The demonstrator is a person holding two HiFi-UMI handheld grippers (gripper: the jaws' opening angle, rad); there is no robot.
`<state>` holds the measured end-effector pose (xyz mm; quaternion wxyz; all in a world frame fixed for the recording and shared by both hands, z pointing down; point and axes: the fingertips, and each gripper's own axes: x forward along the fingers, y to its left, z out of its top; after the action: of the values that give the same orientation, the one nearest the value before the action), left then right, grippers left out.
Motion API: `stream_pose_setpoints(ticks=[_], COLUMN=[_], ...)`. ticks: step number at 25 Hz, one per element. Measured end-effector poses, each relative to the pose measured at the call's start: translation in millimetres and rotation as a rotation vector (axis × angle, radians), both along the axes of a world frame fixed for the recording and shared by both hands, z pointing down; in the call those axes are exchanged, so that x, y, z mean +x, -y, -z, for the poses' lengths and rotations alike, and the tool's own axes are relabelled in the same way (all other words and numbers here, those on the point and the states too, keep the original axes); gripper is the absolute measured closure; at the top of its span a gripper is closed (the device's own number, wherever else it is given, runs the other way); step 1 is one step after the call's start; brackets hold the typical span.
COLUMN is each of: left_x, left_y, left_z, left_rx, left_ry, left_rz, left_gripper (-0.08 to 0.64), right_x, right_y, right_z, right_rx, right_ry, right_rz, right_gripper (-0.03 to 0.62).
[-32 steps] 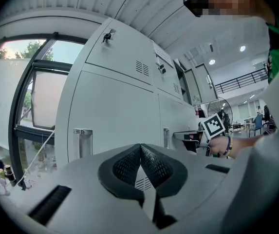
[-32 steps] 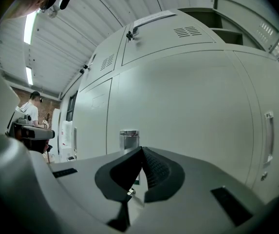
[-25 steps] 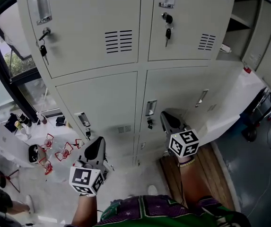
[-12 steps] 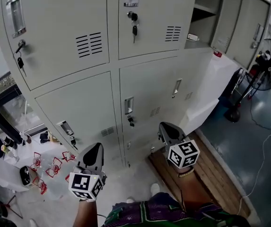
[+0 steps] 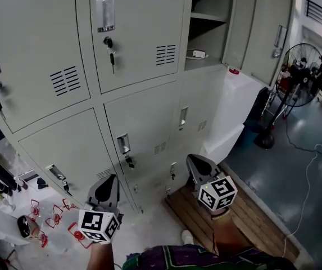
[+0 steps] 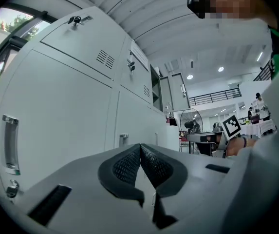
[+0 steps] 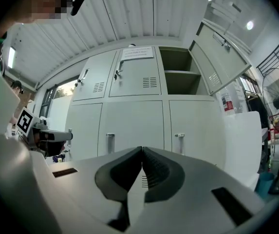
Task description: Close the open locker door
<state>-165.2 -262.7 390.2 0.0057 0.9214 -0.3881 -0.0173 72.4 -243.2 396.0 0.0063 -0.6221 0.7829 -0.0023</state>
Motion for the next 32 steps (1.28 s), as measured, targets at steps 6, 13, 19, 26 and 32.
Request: stream_pose_setpoints(ticks=[6, 13, 19, 26, 32], left_x=[53.6, 103.9, 157.5, 233.5, 291.6], left_y=[6.6, 23.5, 34.2, 31.2, 23.7], left_z=[13.9, 36.4, 67.9, 106.1, 138.0], left_rx=[0.027, 0.072, 0.140, 0.227, 0.274], left_ry=[-0.010, -0.010, 0.001, 0.015, -0.021], left_rz=[-0.016, -0.041, -0.113, -0.209, -0.267], left_gripper=[0.538, 0.538, 0.538, 0.538, 0.538], right_x=[30.1, 65.2, 137.2, 203.2, 232.1], right_y=[-1.2, -7.0, -19.5, -35.9, -34.3], right_z=[19.3, 40.7, 68.3, 102.4, 120.8], right_rx=[0.036, 0.086, 0.142, 0.207, 0.223], right_ry=[-0.030, -0.071, -0.092, -0.072, -0.100], right_rz=[0.094, 0.109, -0.016, -0.078, -0.087], right_gripper=[0.374, 0.202, 0.235, 0.250, 0.250])
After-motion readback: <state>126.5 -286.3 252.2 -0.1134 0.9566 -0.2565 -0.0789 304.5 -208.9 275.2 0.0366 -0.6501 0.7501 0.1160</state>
